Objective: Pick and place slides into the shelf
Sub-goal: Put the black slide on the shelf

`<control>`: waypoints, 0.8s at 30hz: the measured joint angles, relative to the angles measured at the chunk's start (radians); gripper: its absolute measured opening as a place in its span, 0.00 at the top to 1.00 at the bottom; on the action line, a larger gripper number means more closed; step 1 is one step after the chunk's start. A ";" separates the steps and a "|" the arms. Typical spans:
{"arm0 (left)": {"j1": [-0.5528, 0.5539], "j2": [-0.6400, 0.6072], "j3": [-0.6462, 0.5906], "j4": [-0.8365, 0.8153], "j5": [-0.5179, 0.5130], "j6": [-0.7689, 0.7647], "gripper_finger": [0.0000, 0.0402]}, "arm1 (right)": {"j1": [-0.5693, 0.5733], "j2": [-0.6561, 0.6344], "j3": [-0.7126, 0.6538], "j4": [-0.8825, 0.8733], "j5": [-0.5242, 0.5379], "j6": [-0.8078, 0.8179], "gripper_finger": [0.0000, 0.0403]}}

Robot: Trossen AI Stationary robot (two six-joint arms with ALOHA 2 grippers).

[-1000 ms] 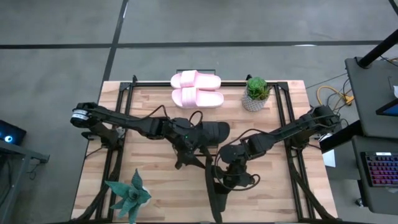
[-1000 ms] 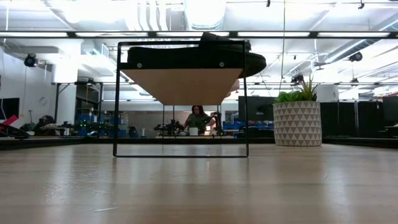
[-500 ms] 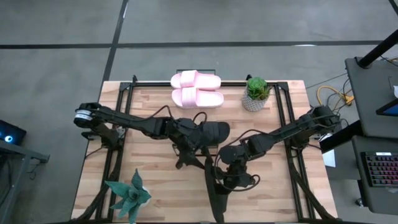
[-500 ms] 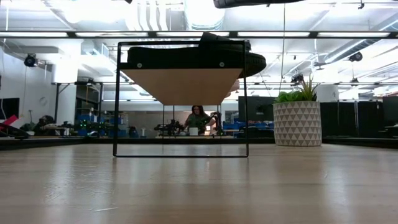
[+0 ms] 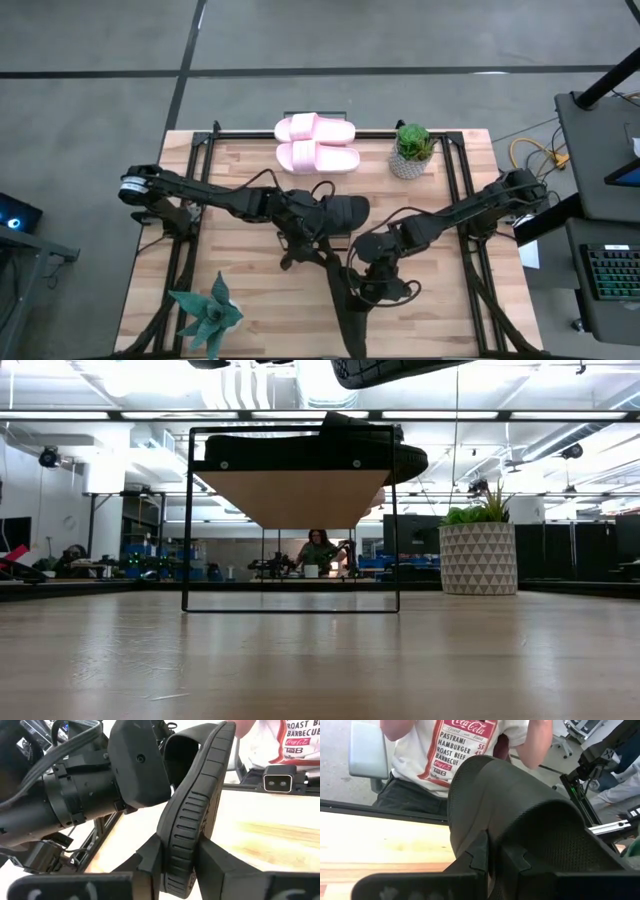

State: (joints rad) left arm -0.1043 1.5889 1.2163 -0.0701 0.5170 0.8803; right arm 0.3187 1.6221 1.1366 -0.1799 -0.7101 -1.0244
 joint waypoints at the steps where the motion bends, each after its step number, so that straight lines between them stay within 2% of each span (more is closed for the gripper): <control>1: 0.000 -0.002 0.000 -0.003 -0.001 0.001 0.83 | 0.000 -0.005 0.000 -0.003 0.010 0.003 0.97; 10: -0.001 -0.043 0.000 -0.080 -0.049 -0.006 0.84 | -0.001 -0.071 0.003 -0.007 0.061 0.147 0.97; 14: -0.001 -0.071 0.000 -0.115 -0.057 -0.010 0.84 | 0.000 -0.096 0.003 -0.012 0.123 0.207 0.94; 24: -0.003 -0.154 -0.016 -0.178 -0.061 -0.011 0.86 | -0.002 -0.108 0.005 -0.012 0.232 0.236 0.67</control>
State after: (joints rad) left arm -0.1074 1.4345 1.2003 -0.2476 0.4557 0.8692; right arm 0.3163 1.5145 1.1412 -0.1922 -0.4780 -0.7884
